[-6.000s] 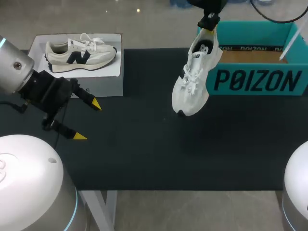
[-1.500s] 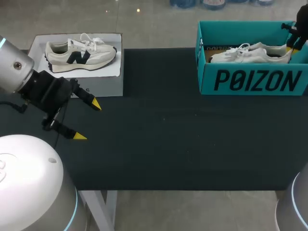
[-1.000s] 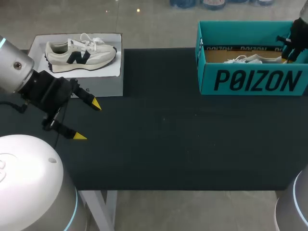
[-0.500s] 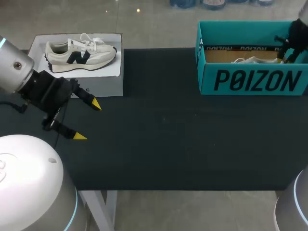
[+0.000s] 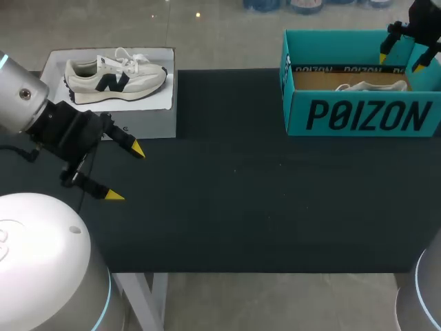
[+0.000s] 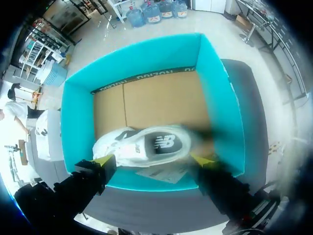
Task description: Take the shoe out of the shoebox, open the shoe tongue, remove and reinsert the insole, then place the shoe into the shoebox
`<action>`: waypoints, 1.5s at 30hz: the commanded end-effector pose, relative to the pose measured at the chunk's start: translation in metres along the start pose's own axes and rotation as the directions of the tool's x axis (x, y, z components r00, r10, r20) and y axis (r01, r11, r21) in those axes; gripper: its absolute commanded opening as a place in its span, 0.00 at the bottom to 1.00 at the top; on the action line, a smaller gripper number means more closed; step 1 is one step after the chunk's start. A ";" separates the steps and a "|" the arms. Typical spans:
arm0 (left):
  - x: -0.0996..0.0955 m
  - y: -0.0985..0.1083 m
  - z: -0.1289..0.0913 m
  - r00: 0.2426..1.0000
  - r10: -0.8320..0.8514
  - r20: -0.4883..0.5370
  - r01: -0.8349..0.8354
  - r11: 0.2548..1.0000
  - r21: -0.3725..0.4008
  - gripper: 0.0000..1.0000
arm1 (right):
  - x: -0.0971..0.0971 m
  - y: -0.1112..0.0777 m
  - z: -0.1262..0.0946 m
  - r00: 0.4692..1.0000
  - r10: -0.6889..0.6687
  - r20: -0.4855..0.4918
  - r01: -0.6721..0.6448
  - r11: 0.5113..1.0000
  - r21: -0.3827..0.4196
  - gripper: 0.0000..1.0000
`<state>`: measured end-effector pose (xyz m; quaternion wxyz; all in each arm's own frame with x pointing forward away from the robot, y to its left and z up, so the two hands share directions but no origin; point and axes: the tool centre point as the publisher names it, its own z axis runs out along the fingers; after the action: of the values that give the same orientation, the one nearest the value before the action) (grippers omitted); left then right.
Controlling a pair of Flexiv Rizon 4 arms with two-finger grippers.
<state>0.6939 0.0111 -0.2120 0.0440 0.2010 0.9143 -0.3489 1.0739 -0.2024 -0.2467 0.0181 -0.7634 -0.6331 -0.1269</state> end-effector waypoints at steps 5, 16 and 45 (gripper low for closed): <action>0.000 0.000 0.000 1.000 0.000 -0.002 0.000 1.000 -0.001 1.00 | 0.035 -0.034 -0.026 0.997 -0.072 0.026 0.073 0.997 -0.015 1.00; 0.000 0.000 0.000 1.000 0.000 -0.002 0.000 1.000 -0.001 1.00 | 0.035 -0.034 -0.026 0.997 -0.072 0.026 0.073 0.997 -0.015 1.00; -0.105 0.222 -0.117 0.700 0.583 -0.412 -0.698 0.680 -0.224 1.00 | 0.035 -0.034 -0.026 0.997 -0.072 0.026 0.073 0.997 -0.015 1.00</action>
<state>0.8418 0.1822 -0.2331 0.1128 0.4943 0.8520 -0.1304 1.0419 -0.1671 -0.2188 -0.0006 -0.7414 -0.6597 -0.1232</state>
